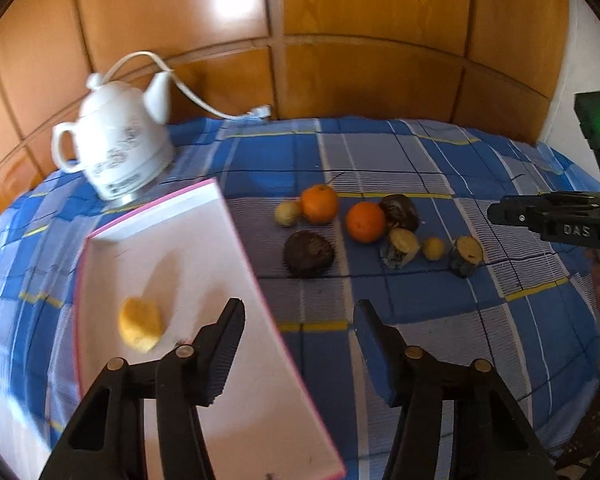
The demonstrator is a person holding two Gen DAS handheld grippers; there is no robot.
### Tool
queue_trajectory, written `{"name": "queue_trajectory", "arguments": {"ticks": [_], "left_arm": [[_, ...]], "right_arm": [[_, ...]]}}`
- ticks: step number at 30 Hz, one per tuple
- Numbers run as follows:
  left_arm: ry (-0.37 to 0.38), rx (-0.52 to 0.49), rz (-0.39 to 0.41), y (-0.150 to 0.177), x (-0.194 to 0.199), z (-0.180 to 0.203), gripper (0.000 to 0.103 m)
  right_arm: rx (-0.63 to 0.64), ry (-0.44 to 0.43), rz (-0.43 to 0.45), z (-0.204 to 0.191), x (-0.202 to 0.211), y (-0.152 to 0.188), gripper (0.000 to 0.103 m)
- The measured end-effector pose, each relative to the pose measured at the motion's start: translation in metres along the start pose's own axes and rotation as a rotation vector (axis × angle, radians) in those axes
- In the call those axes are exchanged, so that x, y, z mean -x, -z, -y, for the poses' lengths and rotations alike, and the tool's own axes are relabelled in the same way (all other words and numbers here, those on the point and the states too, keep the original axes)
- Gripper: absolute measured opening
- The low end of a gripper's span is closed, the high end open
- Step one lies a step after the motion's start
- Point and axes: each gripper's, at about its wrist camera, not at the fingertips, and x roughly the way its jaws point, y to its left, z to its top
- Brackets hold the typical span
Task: Organize fruits
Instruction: 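Reach the left gripper to the dark brown round fruit and grasp it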
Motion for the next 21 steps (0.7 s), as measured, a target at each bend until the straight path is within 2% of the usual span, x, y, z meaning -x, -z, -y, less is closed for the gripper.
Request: {"name": "queue_trajectory", "arguments": {"ticks": [2, 5, 10, 14, 16, 17, 21], "left_arm": [[0.009, -0.030, -0.023, -0.012, -0.013, 0.003, 0.060], [0.005, -0.089, -0.051, -0.028, -0.035, 0.010, 0.070], [-0.018, -0.158, -0.114, -0.041, -0.071, 0.014, 0.072], [-0.025, -0.173, -0.169, -0.044, -0.094, 0.013, 0.072], [-0.009, -0.167, -0.187, -0.045, -0.102, 0.012, 0.063], [0.004, -0.161, -0.208, -0.044, -0.107, 0.011, 0.048], [0.011, -0.141, -0.199, -0.042, -0.110, 0.012, 0.047]], "right_arm": [[-0.038, -0.017, -0.005, 0.006, 0.001, -0.001, 0.037], [-0.071, -0.032, -0.003, 0.011, 0.001, -0.004, 0.037], [-0.089, -0.044, -0.005, 0.014, 0.002, -0.006, 0.037], [-0.094, -0.051, -0.005, 0.015, 0.002, -0.007, 0.037], [-0.098, -0.055, -0.005, 0.015, 0.002, -0.007, 0.037], [-0.098, -0.054, -0.004, 0.015, 0.001, -0.008, 0.037], [-0.111, -0.040, 0.005, 0.019, 0.003, -0.008, 0.037]]}}
